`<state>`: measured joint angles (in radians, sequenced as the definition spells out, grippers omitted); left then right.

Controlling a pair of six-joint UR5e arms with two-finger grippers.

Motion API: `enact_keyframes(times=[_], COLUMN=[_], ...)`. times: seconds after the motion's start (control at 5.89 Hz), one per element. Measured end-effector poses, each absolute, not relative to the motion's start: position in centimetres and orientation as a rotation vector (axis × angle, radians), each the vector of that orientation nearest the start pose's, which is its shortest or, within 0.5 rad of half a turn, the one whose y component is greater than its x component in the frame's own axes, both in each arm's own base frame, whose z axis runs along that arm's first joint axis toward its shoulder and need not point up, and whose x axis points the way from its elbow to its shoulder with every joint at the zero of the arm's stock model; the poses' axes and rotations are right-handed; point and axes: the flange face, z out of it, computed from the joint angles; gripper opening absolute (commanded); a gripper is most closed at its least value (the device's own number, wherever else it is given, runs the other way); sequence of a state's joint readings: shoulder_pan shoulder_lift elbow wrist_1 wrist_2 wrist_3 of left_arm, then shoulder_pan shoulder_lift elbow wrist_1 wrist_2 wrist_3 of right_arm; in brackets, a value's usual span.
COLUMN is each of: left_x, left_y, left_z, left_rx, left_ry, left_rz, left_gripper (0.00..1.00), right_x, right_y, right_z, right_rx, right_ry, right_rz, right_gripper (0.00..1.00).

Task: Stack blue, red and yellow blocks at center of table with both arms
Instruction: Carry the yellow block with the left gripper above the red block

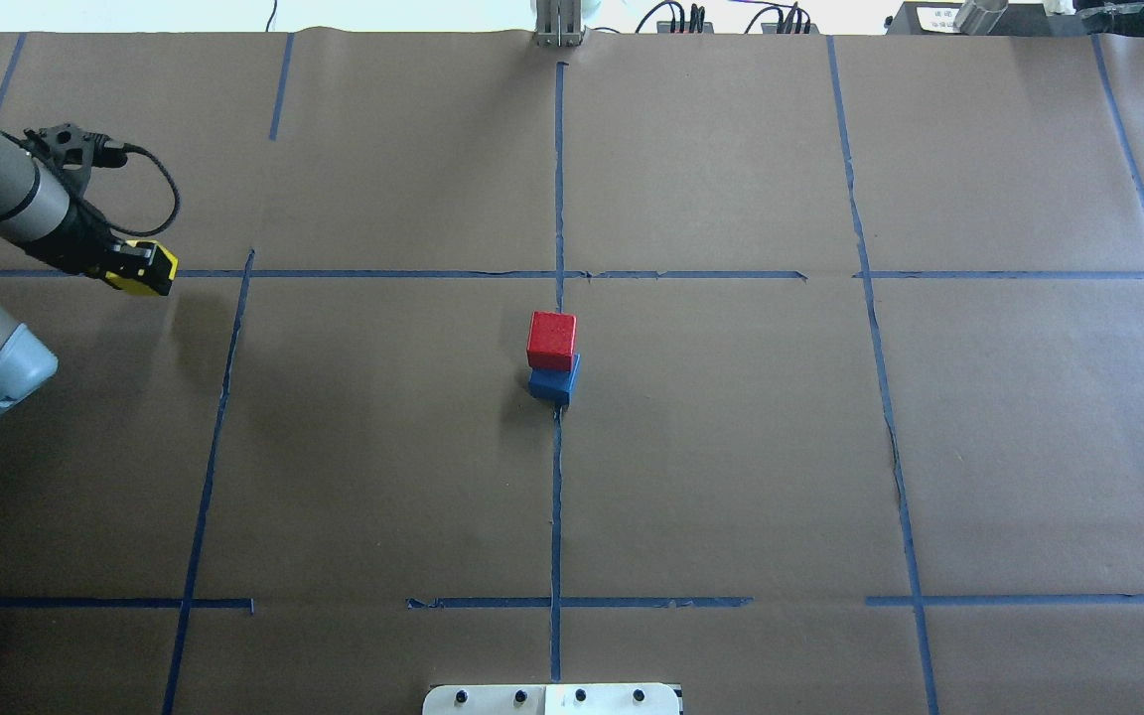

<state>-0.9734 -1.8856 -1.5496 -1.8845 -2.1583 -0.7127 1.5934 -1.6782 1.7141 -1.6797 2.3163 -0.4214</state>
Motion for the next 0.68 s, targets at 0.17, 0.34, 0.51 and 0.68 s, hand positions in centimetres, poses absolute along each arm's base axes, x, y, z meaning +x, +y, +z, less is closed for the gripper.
enact_keyframes(times=[0.17, 0.34, 0.51, 0.68], left_x=[31.6, 36.1, 41.3, 46.0], left_y=[-57.6, -56.3, -54.3, -51.7], left_z=[39.5, 33.1, 26.1, 19.0], left_rx=[0.164, 0.214, 0.214, 0.203], left_ry=[0.81, 0.793, 0.768, 0.76], left_rz=[0.079, 0.108, 0.128, 0.152], left_gripper=[0.04, 0.05, 0.06, 0.06], right_x=[7.6, 7.6, 7.6, 7.5], right_y=[-43.9, -43.9, -43.9, -43.9], right_z=[65.1, 65.1, 65.1, 65.1], right_rx=[0.097, 0.097, 0.097, 0.097], right_ry=[-0.746, -0.746, -0.746, -0.746], right_rz=[-0.352, -0.352, -0.352, -0.352], right_gripper=[1.0, 1.0, 1.0, 1.0])
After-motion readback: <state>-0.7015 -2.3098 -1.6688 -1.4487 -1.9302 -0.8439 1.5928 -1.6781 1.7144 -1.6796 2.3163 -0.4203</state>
